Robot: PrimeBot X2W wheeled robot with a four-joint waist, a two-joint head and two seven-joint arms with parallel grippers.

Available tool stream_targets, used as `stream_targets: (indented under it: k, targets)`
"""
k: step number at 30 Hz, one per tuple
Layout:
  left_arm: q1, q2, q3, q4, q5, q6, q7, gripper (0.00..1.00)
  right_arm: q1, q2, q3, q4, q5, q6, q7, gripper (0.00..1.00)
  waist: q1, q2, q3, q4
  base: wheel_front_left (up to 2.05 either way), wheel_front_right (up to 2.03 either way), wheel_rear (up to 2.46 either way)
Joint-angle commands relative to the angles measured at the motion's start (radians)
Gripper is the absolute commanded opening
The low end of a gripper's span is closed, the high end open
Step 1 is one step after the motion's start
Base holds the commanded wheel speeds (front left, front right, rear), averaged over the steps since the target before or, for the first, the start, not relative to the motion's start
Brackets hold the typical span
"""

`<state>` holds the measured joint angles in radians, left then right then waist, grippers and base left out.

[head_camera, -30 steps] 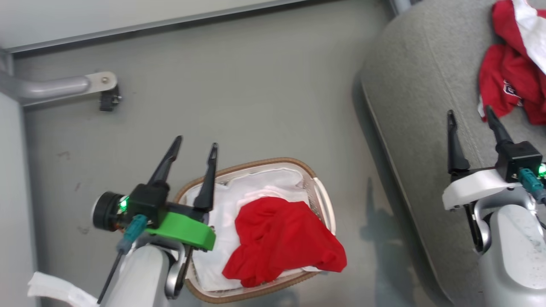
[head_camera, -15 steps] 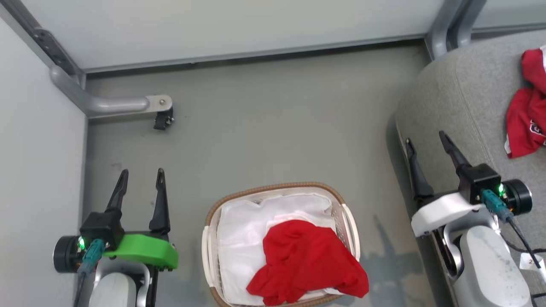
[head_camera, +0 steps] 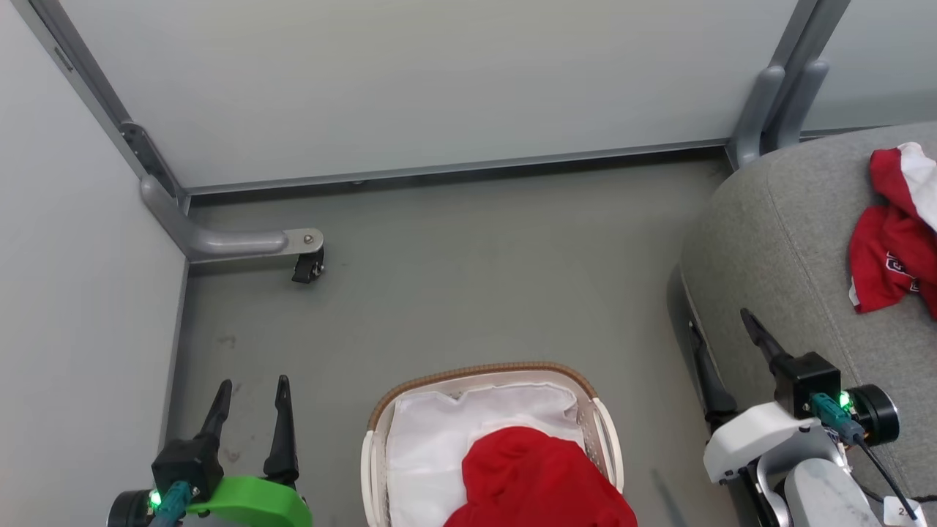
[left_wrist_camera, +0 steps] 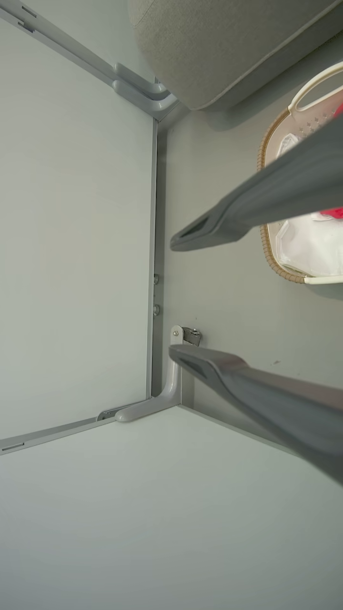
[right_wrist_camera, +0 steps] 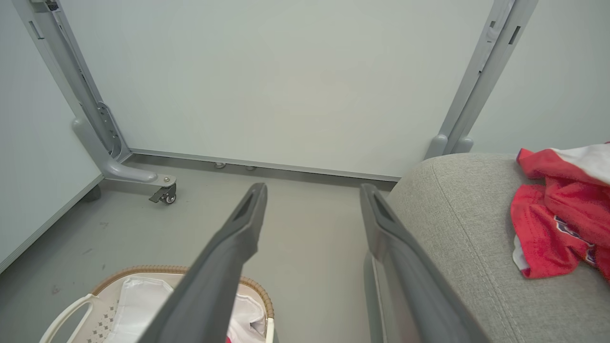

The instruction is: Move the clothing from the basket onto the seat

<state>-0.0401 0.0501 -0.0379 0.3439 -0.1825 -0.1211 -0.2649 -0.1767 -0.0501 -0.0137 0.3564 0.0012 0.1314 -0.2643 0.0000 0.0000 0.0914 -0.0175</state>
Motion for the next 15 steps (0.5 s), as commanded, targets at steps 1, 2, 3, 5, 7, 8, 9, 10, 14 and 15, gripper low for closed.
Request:
stream_targets:
  k: [1, 2, 3, 5, 7, 8, 9, 10, 14, 15]
  targets:
    - [0.022, 0.002, -0.005, 0.0, -0.004, 0.007, 0.001, 1.0, 0.024, -0.003, 0.001, 0.003, 0.008, -0.001, 0.0, 1.0, 0.0, 0.0, -0.039, 0.0, 0.0, 0.0, 0.0]
    - [0.034, 0.002, -0.01, 0.0, -0.008, 0.011, 0.001, 1.0, 0.036, -0.003, 0.002, 0.005, 0.011, -0.001, 0.0, 1.0, 0.0, 0.0, -0.052, 0.001, 0.0, 0.0, 0.0]
    - [0.042, 0.002, -0.013, 0.0, -0.011, 0.014, 0.001, 1.0, 0.045, -0.003, 0.002, 0.005, 0.016, -0.001, 0.0, 1.0, 0.0, 0.0, -0.057, 0.0, 0.0, 0.0, 0.0]
    - [0.052, 0.002, -0.016, -0.001, -0.017, 0.017, 0.001, 1.0, 0.056, -0.003, 0.003, 0.004, 0.022, -0.001, 0.0, 1.0, 0.0, 0.0, -0.065, 0.0, 0.0, 0.0, 0.0]
    - [0.062, 0.002, -0.016, -0.004, -0.024, 0.017, 0.001, 1.0, 0.067, -0.003, -0.002, 0.009, 0.031, -0.001, 0.0, 1.0, 0.0, 0.0, -0.07, 0.0, 0.0, 0.0, 0.0]
    - [0.067, 0.002, -0.015, -0.005, -0.027, 0.017, 0.001, 1.0, 0.07, -0.003, -0.003, 0.009, 0.034, -0.001, 0.0, 1.0, 0.0, 0.0, -0.072, 0.0, 0.0, 0.0, 0.0]
    - [0.071, 0.002, -0.014, -0.006, -0.029, 0.017, 0.001, 1.0, 0.072, -0.003, -0.003, 0.008, 0.036, -0.001, 0.0, 1.0, 0.0, 0.0, -0.073, -0.001, 0.0, 0.0, 0.0]
    - [0.075, 0.002, -0.015, -0.006, -0.03, 0.016, 0.001, 1.0, 0.074, -0.003, -0.002, 0.007, 0.038, -0.001, 0.0, 1.0, 0.0, 0.0, -0.072, -0.001, 0.0, 0.0, 0.0]
    - [0.074, 0.001, -0.028, -0.006, -0.019, 0.008, 0.001, 1.0, 0.075, -0.003, 0.001, 0.004, 0.042, -0.001, 0.0, 1.0, 0.0, 0.0, -0.063, -0.004, 0.0, 0.0, 0.0]
    - [0.071, 0.002, -0.03, -0.01, -0.02, 0.008, 0.001, 1.0, 0.07, -0.003, 0.002, 0.003, 0.044, -0.001, 0.0, 1.0, 0.0, 0.0, -0.056, -0.006, 0.0, 0.0, 0.0]
